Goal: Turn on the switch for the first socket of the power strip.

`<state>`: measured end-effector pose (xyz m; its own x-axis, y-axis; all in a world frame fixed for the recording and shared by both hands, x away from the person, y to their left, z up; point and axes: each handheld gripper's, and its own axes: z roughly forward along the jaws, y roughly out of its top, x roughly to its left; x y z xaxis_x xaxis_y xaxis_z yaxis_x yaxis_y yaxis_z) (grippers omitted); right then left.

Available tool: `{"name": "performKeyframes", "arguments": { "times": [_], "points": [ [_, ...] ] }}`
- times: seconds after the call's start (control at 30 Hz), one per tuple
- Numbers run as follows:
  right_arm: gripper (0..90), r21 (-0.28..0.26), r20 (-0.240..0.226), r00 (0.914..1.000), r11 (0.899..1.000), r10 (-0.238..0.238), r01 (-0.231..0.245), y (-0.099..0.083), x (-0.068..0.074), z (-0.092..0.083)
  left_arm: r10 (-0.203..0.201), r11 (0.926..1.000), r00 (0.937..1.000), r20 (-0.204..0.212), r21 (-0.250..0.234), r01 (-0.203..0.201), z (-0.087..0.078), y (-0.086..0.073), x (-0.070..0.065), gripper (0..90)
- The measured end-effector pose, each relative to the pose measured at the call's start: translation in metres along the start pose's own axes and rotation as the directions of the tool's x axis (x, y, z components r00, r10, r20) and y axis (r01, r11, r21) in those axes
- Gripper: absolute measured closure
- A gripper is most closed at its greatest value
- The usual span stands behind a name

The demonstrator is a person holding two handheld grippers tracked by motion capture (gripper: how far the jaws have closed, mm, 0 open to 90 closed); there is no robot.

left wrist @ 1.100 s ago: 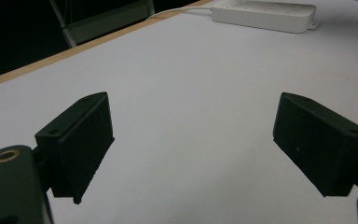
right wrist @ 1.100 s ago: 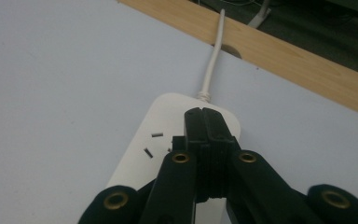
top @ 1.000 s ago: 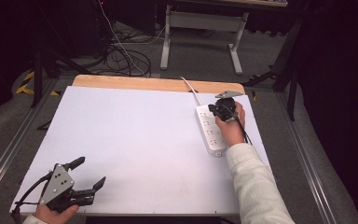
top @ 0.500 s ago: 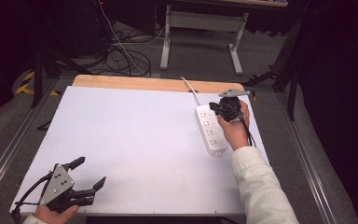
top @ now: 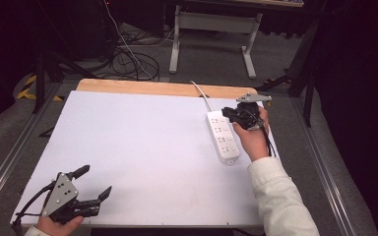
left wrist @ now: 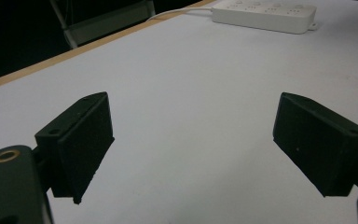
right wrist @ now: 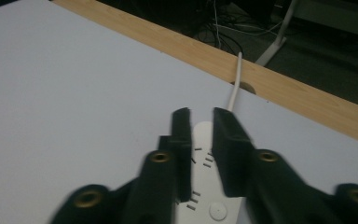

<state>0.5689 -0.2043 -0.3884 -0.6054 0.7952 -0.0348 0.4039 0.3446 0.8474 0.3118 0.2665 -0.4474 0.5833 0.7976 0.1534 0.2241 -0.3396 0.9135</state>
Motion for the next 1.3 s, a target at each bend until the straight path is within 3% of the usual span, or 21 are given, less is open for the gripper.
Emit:
{"name": "performKeyframes", "arguments": {
  "times": [0.13,0.3,0.4,0.73,0.93,1.3],
  "points": [
    [55.6,-0.027,-0.012,0.9995,0.999,-0.028,0.027,0.002,0.009,-0.013,0.000,1.0000,1.0000,0.000,0.000,0.000,0.000,0.000,0.000,12.6],
    [41.0,-0.067,-0.063,0.9972,0.997,-0.040,0.036,0.003,0.022,-0.032,0.001,1.0000,1.0000,0.002,0.002,-0.001,0.000,0.000,-0.001,12.7],
    [35.8,-0.090,-0.071,0.9961,0.995,-0.052,0.046,0.000,0.029,-0.045,-0.005,1.0000,1.0000,0.002,0.000,0.005,0.000,0.000,-0.001,12.7],
    [27.4,-0.115,-0.125,0.9906,0.993,-0.056,0.041,-0.017,0.047,-0.078,-0.007,1.0000,1.0000,0.002,0.000,0.007,0.000,0.000,0.000,12.7],
    [21.4,-0.135,-0.193,0.9791,0.990,-0.065,0.039,-0.032,0.054,-0.092,-0.007,1.0000,1.0000,-0.001,-0.001,0.007,0.000,0.000,-0.001,12.7],
    [13.3,-0.129,-0.250,0.9619,0.988,-0.110,0.080,-0.062,0.072,-0.109,-0.008,1.0000,1.0000,-0.004,0.000,0.008,0.000,0.000,-0.001,12.7]
  ]
}}
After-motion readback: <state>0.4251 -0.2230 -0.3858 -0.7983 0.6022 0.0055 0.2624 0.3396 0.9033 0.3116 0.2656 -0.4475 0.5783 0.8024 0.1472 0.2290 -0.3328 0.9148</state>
